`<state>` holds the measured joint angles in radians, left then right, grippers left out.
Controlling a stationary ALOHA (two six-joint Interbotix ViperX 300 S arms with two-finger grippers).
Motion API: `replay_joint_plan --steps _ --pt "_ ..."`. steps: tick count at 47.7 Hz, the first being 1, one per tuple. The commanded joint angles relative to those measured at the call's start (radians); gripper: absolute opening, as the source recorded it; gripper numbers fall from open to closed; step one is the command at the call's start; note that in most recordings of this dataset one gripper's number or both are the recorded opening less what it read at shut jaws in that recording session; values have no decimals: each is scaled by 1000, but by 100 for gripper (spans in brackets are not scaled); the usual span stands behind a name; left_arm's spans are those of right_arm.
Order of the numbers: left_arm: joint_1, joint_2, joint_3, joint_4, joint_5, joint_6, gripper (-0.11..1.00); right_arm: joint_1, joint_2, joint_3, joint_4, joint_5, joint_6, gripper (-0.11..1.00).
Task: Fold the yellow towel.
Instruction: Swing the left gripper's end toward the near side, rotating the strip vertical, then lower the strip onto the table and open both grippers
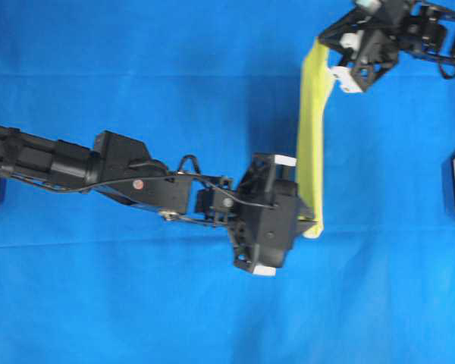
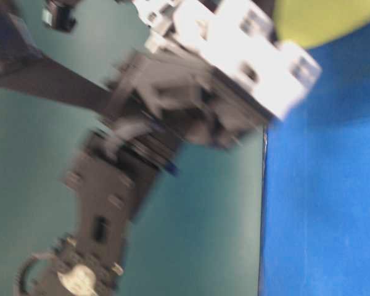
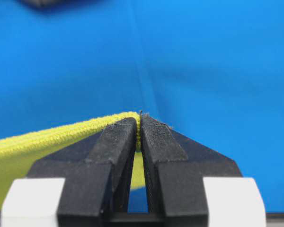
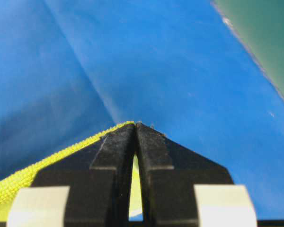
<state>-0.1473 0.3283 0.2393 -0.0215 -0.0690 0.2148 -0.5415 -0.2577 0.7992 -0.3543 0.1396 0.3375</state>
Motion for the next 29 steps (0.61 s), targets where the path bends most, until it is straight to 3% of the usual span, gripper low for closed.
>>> replay_joint_plan --steps 1,6,18,29 --pt "-52 -64 38 0 -14 -18 4 -3 61 -63 -3 -54 2 2" --pt "-54 -100 126 0 -49 -57 4 20 161 -129 -3 -94 2 2" --pt "-64 -172 302 -2 -156 -78 4 67 308 -255 -3 -106 2 2" --pt "-64 -198 364 -2 -175 -94 4 86 345 -288 -2 -106 2 2"
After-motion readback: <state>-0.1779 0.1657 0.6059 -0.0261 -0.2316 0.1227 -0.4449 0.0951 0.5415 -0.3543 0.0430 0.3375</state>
